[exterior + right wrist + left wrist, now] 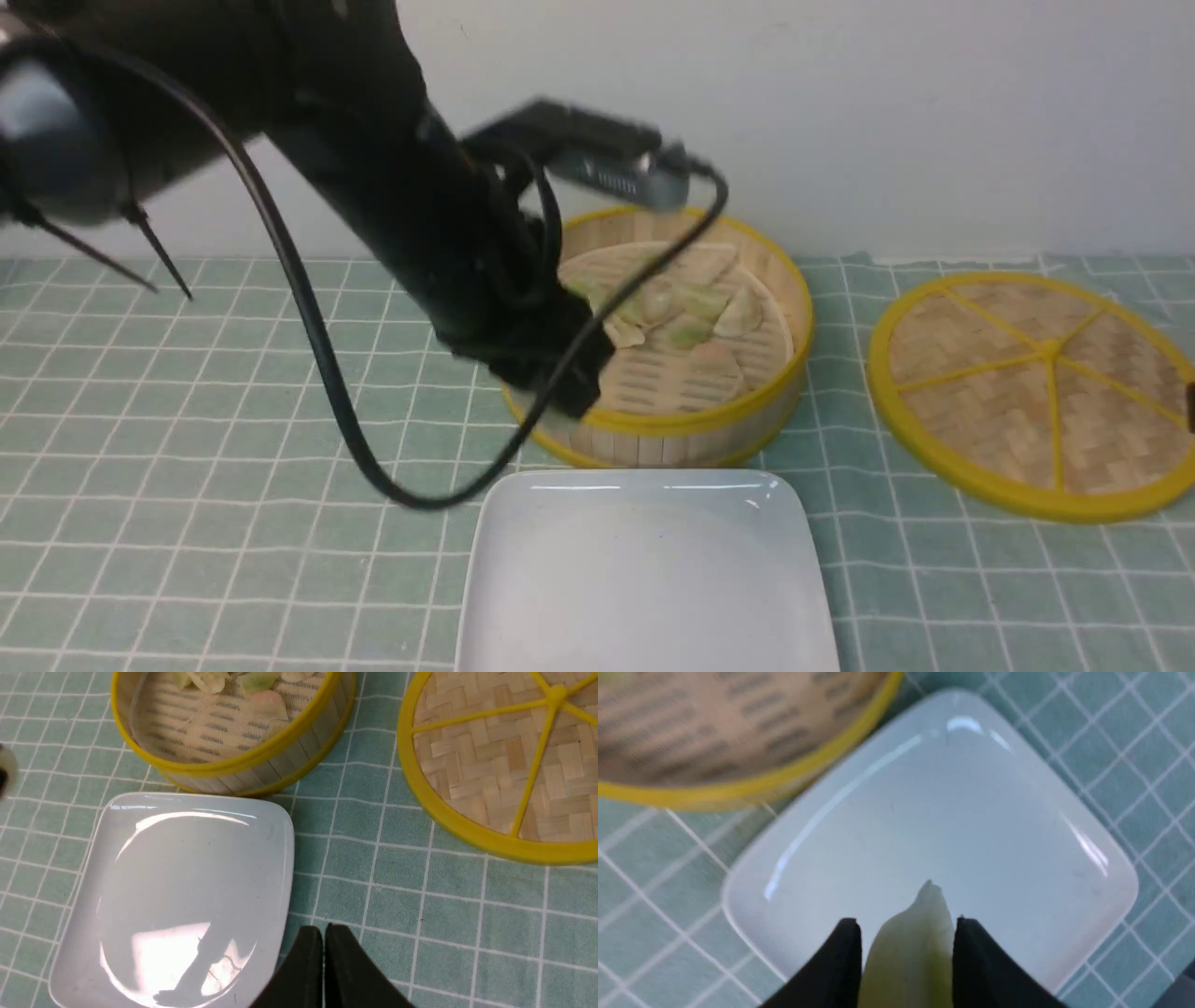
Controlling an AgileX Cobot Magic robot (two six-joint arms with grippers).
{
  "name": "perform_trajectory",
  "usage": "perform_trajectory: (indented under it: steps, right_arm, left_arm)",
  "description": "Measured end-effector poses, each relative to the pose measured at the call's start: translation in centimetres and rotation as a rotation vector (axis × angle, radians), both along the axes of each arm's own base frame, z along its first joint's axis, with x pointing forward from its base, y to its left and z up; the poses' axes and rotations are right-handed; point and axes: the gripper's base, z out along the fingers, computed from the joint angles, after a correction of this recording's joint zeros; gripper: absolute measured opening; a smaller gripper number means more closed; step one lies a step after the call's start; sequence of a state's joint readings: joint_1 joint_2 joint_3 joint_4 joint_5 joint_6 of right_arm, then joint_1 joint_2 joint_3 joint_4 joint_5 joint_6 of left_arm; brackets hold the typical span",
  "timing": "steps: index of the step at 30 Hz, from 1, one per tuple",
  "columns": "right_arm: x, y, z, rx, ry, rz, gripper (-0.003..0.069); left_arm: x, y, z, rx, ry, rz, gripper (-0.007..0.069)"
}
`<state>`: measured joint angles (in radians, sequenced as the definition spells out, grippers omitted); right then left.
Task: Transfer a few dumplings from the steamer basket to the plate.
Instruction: Use the left arm to put the dumpling into the plate
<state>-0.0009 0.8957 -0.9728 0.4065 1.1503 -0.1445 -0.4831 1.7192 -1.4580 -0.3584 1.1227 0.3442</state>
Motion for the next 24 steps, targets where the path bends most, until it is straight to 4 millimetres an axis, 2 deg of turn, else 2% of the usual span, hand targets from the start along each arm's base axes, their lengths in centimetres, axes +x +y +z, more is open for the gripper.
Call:
perform_trajectory:
  steps: [4,5,7,9,11,12,15,18,20,22,23,24]
  right_arm:
    - [0.0,0.0,0.0,-0.008,-0.004,0.009,-0.0002]
    - [0.0,0.0,0.0,-0.008,-0.004,0.009,-0.0002]
    - [0.0,0.0,0.0,-0.014,-0.007,0.016,-0.0002]
    - [0.0,0.0,0.0,-0.021,-0.012,0.024,-0.0002]
    - [0.0,0.0,0.0,-0.031,-0.021,0.038,-0.0002]
    - [0.2,0.1,0.1,-0.033,-0.03,0.056,-0.0002]
    - [1.0,0.5,0.4,-0.037,-0.049,0.12,-0.0002]
    - [2.9,1.4,0.7,-0.032,-0.064,0.213,-0.0001]
    - [4.7,2.3,0.6,-0.037,-0.063,0.268,-0.0001]
    - [7.4,4.0,-0.3,-0.063,-0.038,0.335,0.0001]
    - [7.7,4.1,-0.3,-0.067,-0.045,0.338,0.0001]
    - [9.3,5.4,-0.9,-0.1,-0.038,0.376,0.0008]
  left_arm:
    - [-1.6,-1.9,-5.7,0.087,0.048,-0.056,0.0225]
    - [-1.6,-1.9,-5.7,0.087,0.048,-0.056,0.0225]
    - [-1.8,-2.9,-8.0,0.146,0.035,-0.094,0.0225]
    - [-1.6,-3.4,-9.1,0.168,0.026,-0.087,0.0234]
    - [-1.5,-3.6,-9.8,0.181,0.038,-0.069,0.0281]
    - [-1.5,-3.7,-10.0,0.185,0.047,-0.053,0.033]
    - [-1.6,-3.7,-9.6,0.187,0.07,-0.026,0.043]
    - [-1.7,-3.7,-8.2,0.18,0.072,-0.016,0.0434]
    - [-2.2,-3.4,-6.8,0.169,0.063,-0.005,0.0365]
    - [-3.0,-2.6,-4.3,0.138,0.03,0.014,0.0211]
    - [-3.1,-2.4,-3.7,0.129,0.021,0.023,0.0179]
    - [-3.8,-1.5,-1.7,0.094,-0.019,0.051,0.0085]
